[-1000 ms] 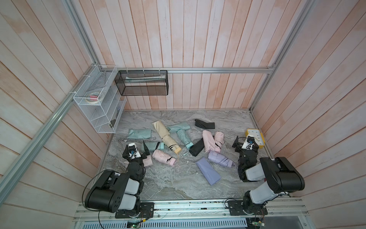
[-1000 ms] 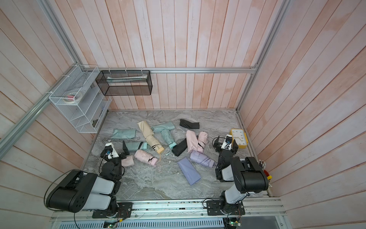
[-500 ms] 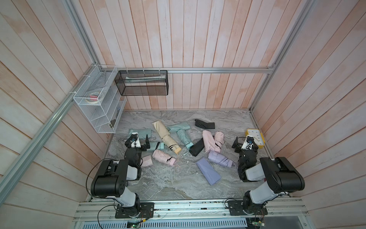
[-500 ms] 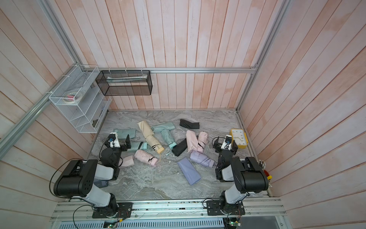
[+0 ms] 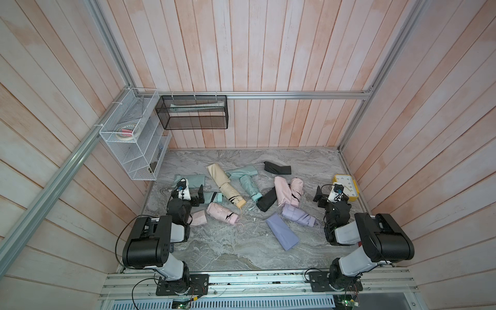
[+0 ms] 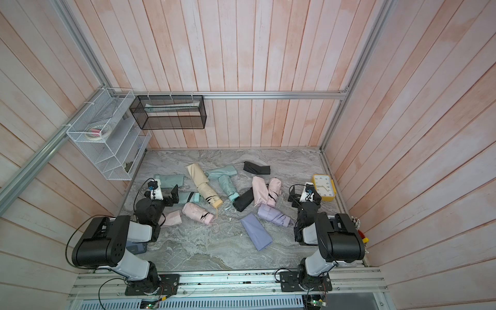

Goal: Take umbrellas out of sleeves
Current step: Reset both arms

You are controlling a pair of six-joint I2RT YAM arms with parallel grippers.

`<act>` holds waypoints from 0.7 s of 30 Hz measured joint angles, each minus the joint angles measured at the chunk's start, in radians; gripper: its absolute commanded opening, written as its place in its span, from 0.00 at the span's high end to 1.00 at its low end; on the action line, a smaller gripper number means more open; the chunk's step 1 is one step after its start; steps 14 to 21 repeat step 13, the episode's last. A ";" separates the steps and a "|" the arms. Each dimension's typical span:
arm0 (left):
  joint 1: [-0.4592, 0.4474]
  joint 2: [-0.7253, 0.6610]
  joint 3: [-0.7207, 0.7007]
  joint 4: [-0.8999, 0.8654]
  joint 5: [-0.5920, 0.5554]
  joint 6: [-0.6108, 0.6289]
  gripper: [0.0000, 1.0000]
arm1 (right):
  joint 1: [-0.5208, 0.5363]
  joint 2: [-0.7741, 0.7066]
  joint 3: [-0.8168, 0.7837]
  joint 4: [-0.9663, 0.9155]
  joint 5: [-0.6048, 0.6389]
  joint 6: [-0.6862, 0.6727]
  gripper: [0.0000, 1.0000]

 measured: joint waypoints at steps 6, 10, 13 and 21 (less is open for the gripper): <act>0.000 0.000 0.000 -0.006 0.007 0.000 0.00 | 0.000 0.000 0.001 -0.003 -0.028 0.000 0.02; 0.000 0.000 0.000 -0.007 0.009 0.000 0.00 | -0.001 0.000 0.002 -0.011 -0.038 0.000 0.02; 0.000 0.000 0.000 -0.007 0.011 0.000 0.00 | -0.006 0.000 0.010 -0.021 -0.051 0.000 0.02; 0.000 0.000 0.000 -0.007 0.011 0.000 0.00 | -0.006 0.000 0.010 -0.021 -0.051 0.000 0.02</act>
